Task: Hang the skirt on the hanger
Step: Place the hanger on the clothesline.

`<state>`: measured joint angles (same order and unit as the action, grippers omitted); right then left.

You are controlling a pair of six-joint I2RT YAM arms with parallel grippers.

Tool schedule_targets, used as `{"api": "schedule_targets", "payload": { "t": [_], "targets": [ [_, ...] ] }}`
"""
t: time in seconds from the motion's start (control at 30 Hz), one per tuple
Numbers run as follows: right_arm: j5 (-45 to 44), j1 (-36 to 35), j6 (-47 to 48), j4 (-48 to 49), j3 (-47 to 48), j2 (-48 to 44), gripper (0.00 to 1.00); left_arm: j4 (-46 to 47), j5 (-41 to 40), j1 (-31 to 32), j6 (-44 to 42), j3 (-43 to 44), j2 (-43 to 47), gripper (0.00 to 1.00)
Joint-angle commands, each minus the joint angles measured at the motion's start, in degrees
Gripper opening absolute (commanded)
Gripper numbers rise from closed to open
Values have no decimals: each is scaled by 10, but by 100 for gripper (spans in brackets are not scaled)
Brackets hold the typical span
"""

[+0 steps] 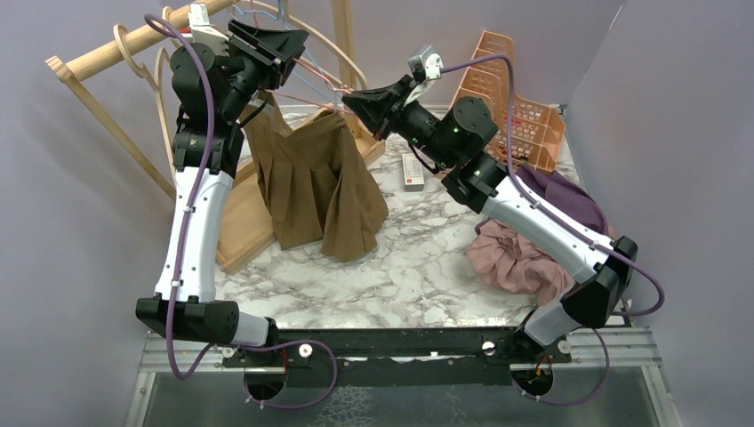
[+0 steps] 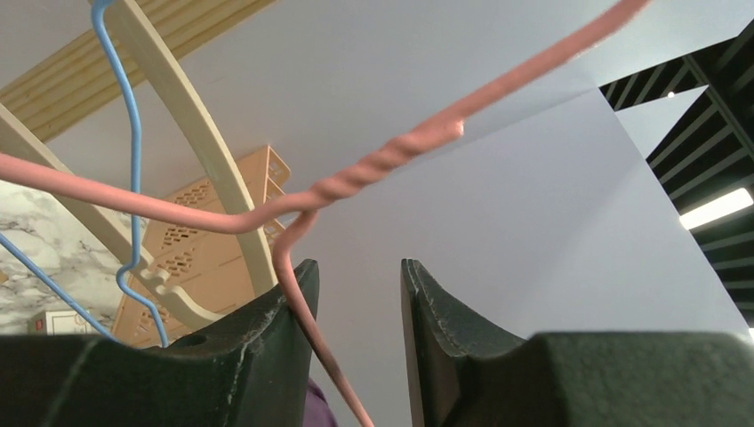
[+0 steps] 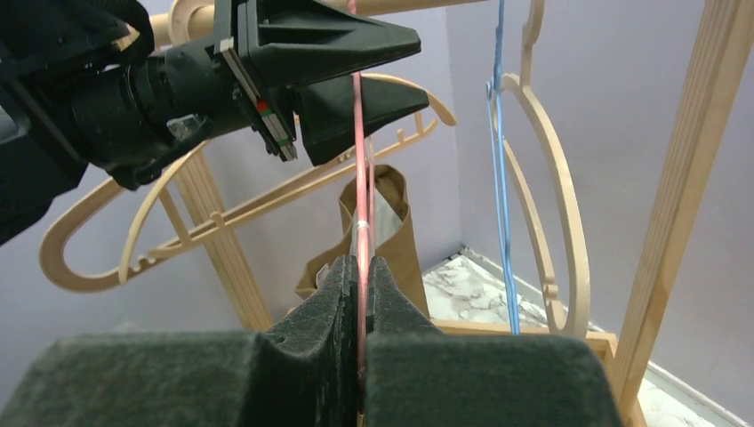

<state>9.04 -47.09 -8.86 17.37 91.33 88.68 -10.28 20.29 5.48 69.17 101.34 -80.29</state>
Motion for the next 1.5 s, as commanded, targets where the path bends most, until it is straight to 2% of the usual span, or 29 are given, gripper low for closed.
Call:
{"api": "schedule_targets", "payload": {
  "t": [0.0,0.43,0.9,1.27,1.47],
  "targets": [
    [-53,-5,-24,106,18,12,1,35,-14,3,-11,-13,24,43],
    [-124,-26,5,212,37,72,1,42,-21,3,-29,-21,25,46],
    [-180,-30,23,160,91,146,1,43,-38,4,-38,-33,29,46],
    [-197,-30,44,138,49,117,1,12,-55,3,-74,-53,65,52],
    [-188,-30,54,120,27,89,24,-9,-52,3,-115,-83,107,57]
  ]
}}
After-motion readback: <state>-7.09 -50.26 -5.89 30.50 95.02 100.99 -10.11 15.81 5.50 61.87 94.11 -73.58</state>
